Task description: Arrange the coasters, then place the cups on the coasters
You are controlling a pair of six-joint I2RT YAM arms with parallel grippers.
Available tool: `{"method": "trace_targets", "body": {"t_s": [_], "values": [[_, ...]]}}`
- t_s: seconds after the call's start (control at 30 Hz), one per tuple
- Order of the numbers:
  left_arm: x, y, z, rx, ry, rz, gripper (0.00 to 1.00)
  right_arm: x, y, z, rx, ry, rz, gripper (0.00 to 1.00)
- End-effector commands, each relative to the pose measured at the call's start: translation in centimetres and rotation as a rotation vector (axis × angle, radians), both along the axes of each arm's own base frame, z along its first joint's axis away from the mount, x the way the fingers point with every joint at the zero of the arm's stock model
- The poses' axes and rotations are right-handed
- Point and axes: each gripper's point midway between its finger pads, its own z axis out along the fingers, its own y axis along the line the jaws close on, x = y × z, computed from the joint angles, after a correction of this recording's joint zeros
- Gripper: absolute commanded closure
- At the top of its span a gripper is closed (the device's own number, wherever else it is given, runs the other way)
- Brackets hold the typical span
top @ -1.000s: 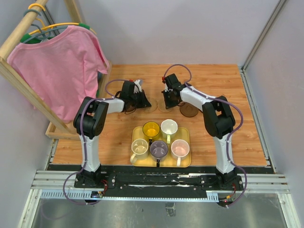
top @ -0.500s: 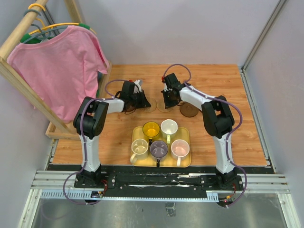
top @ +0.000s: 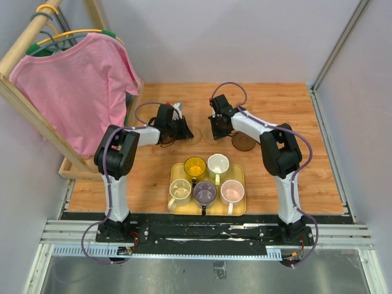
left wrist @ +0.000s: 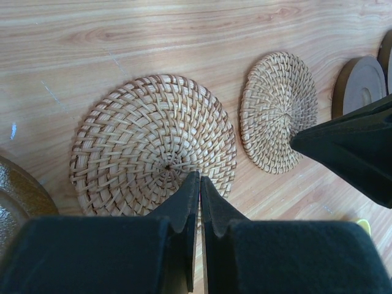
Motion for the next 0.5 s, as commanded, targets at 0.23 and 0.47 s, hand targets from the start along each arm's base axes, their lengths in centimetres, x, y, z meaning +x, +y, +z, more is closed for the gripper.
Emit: {"method": "trace_targets", "body": {"t_s": [0.23,0.47], "values": [[1.1,-0.4,3.1,0.006,-0.084,-0.015,0.92,-1.0,-1.2,-0.2,-0.079,0.021,0.003,0.98],[2.4,-1.2,6.5,-0.036,-0.154,-0.030,0.92,-0.6,-0.6,3.8,-0.049,-0.066,0.043,0.96]]}}
